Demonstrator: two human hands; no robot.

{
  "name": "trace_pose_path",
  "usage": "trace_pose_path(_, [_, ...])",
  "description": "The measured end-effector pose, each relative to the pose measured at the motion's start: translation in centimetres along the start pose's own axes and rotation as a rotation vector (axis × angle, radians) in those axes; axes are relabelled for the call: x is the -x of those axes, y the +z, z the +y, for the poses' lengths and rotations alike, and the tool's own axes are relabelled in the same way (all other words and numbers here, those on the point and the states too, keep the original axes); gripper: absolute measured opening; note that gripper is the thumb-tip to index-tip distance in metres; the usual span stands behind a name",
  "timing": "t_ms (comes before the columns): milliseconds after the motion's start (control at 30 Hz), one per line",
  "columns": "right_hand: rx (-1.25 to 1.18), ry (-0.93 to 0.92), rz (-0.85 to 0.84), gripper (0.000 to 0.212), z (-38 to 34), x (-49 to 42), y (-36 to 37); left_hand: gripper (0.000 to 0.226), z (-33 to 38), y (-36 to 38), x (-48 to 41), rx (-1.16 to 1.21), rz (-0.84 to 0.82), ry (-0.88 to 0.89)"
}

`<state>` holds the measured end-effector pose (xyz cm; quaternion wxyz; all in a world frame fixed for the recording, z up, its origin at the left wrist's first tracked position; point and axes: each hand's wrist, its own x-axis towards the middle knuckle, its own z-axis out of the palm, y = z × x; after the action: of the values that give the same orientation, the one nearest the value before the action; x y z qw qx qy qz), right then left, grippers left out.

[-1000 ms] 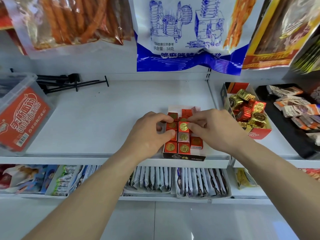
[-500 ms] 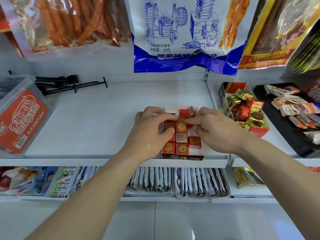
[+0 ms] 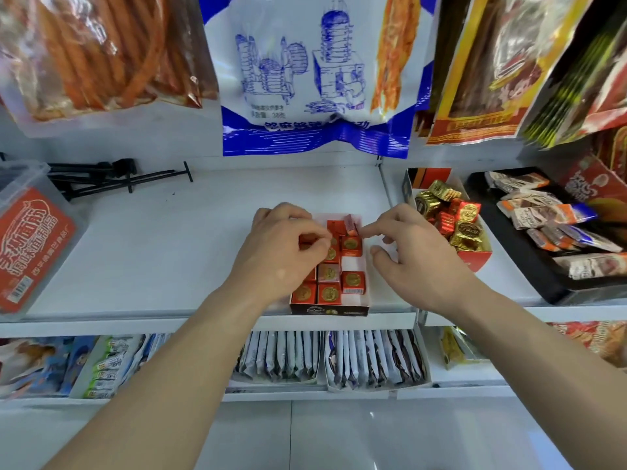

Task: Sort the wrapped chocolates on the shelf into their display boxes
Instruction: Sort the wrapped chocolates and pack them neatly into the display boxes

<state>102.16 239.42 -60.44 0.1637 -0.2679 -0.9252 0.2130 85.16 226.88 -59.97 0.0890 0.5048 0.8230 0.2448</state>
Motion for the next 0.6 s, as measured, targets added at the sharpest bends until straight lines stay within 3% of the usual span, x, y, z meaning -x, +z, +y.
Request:
trace_pose_path(133, [0.109, 0.028, 0.015, 0.032, 0.6, 0.2, -0.2, 0.023, 2.0, 0.6, -1.4, -0.119, 0.099, -0.034])
trace_pose_path(333, [0.155, -0.080, -0.024, 0.027, 1.2, 0.6, -0.4, 0.026, 2.5, 1.2, -2.2, -0.252, -0.048, -0.110])
trace_pose_path(467, [0.129, -0.089, -0.022, 0.025, 1.8, 0.7, -0.6, 0.028, 2.2, 0.8, -2.2, -0.287, -0.160, -0.063])
trace_pose_path(600, [0.136, -0.108, -0.032, 0.024, 2.0, 0.7, -0.6, 0.022, 1.8, 0.5, -2.3, -0.171, -0.202, -0.070])
